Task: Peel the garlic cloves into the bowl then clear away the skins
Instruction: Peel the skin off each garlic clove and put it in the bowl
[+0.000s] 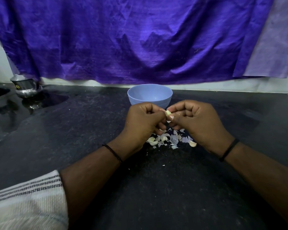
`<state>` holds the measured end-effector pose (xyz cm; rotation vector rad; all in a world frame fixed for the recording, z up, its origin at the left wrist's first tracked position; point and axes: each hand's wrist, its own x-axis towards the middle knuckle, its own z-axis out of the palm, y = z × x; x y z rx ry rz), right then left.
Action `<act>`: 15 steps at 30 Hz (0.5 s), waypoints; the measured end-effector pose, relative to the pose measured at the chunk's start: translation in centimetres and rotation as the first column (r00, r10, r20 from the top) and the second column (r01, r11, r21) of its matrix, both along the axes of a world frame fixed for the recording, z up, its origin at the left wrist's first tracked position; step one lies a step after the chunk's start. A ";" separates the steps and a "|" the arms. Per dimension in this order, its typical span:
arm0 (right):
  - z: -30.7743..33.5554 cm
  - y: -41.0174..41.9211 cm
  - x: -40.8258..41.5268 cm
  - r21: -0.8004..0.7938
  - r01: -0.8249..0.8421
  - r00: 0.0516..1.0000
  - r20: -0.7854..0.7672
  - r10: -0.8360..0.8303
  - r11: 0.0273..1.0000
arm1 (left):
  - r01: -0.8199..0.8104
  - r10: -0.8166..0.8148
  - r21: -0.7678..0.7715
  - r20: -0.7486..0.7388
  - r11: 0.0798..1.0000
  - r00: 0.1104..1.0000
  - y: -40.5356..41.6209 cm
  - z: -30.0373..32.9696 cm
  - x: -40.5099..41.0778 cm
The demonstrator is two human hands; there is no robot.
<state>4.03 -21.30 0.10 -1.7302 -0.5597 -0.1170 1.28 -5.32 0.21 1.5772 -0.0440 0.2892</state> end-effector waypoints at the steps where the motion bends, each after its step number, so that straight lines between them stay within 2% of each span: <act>1: 0.0 0.0 0.0 0.000 -0.001 1.000 -0.002 0.001 1.000 | 0.001 -0.001 0.003 0.002 1.000 1.000 0.0 0.0 0.0; 6: 0.0 0.1 0.0 -0.005 -0.005 1.000 -0.015 0.005 1.000 | 0.000 0.000 0.004 0.004 1.000 1.000 0.1 -0.2 0.2; 15: -0.5 0.3 0.3 -0.108 0.049 0.996 0.079 -0.041 0.993 | 0.016 -0.016 0.026 -0.004 1.000 1.000 0.1 -0.4 0.2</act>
